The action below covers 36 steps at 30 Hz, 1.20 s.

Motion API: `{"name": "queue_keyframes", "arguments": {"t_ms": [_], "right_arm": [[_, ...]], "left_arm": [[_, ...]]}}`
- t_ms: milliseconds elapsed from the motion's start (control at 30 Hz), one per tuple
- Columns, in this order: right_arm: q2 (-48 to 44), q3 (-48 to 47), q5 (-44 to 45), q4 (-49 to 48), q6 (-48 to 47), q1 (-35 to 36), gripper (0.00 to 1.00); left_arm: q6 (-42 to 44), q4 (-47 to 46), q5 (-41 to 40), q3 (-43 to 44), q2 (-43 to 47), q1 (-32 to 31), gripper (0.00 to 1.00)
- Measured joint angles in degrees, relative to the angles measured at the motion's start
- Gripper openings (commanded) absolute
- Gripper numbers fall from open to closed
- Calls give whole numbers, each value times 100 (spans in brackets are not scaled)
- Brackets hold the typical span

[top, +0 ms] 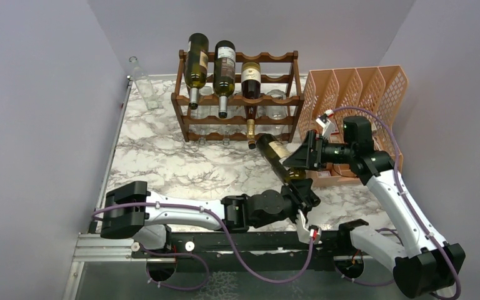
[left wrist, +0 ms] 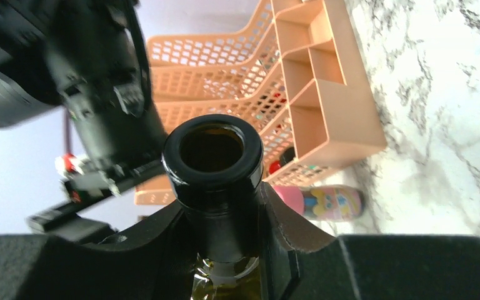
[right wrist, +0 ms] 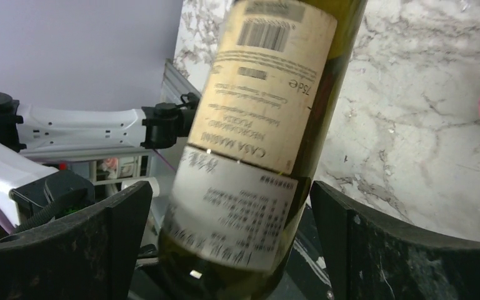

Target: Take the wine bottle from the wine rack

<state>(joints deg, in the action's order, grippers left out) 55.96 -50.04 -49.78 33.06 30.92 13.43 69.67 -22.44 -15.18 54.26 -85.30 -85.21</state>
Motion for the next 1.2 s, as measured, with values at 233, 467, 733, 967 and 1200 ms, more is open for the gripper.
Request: {"name": "queue_keyframes", "arguments": {"t_ms": [233, 467, 733, 967, 1200], "right_arm": [[-50, -501, 608, 308, -308, 0, 100], [149, -1502, 1340, 638, -807, 0, 100], [-55, -2048, 2188, 457, -929, 0, 100], [-999, -1770, 2820, 205, -1025, 149, 100], [-1141, -1626, 3311, 11, -1644, 774, 100]], "left_arm": [[-968, 221, -437, -369, 369, -144, 0], [-2229, 238, -935, -785, 1270, -192, 0], [-4013, 769, -1639, -1064, 2551, 212, 0], [-5427, 1725, -2090, -1261, 3794, 1073, 0], [-6070, 2492, -3060, -1405, 4861, 1585, 0]]}}
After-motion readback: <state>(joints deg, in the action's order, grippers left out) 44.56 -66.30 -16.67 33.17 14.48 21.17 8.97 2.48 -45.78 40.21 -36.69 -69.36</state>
